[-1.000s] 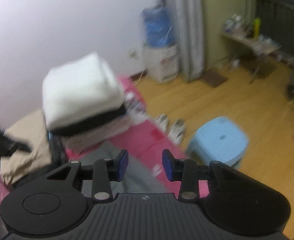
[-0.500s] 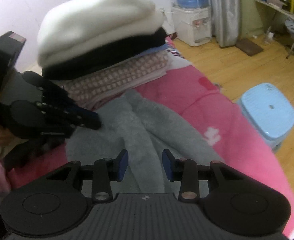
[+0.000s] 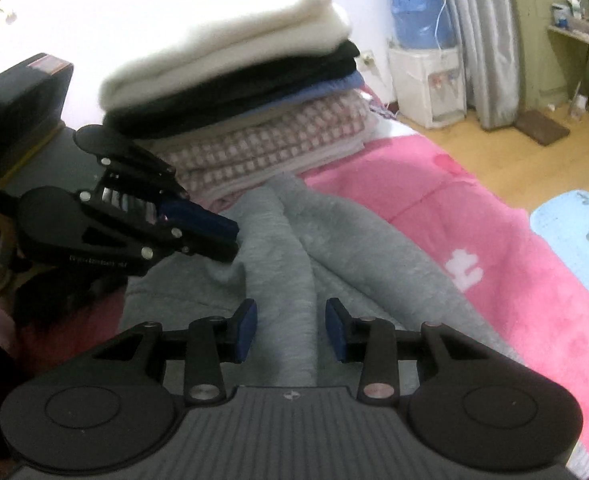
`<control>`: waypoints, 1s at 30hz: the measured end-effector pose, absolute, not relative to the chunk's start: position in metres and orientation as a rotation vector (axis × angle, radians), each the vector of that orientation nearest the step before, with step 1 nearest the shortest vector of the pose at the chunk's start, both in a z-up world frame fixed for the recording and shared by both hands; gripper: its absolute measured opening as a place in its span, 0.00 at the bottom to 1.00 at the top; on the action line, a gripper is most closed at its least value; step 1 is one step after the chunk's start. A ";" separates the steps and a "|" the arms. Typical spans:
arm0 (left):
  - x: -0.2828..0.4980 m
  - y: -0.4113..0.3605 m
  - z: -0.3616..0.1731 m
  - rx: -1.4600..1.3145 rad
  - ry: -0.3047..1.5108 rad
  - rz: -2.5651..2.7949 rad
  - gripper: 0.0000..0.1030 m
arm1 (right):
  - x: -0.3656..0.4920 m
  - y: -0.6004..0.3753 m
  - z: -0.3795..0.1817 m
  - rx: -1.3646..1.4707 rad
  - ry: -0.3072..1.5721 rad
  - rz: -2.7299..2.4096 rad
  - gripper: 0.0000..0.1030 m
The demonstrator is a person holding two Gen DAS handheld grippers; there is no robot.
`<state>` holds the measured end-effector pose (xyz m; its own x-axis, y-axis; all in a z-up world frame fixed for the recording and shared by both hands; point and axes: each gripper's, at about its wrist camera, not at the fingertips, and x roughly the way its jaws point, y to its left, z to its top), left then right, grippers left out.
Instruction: Fold clothes
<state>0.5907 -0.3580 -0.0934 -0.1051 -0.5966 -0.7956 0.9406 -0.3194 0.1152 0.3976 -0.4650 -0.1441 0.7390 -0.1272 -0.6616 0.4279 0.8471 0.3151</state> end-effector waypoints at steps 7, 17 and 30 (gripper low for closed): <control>0.586 -0.339 -0.093 1.014 0.509 -1.630 0.15 | 0.425 -0.459 -0.155 0.504 0.697 -0.429 0.27; 0.586 -0.323 -0.103 0.925 0.464 -1.581 0.27 | 0.448 -0.435 -0.125 0.340 0.726 -0.588 0.04; 0.586 -0.337 -0.106 0.921 0.434 -1.527 0.27 | 0.471 -0.450 -0.121 0.208 0.734 -0.544 0.04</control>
<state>0.5862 -0.3369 -0.1058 0.0559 -0.6534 -0.7550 0.9528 -0.1911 0.2359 0.4709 -0.4500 -0.1209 0.6120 -0.3967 -0.6842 0.5388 0.8424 -0.0064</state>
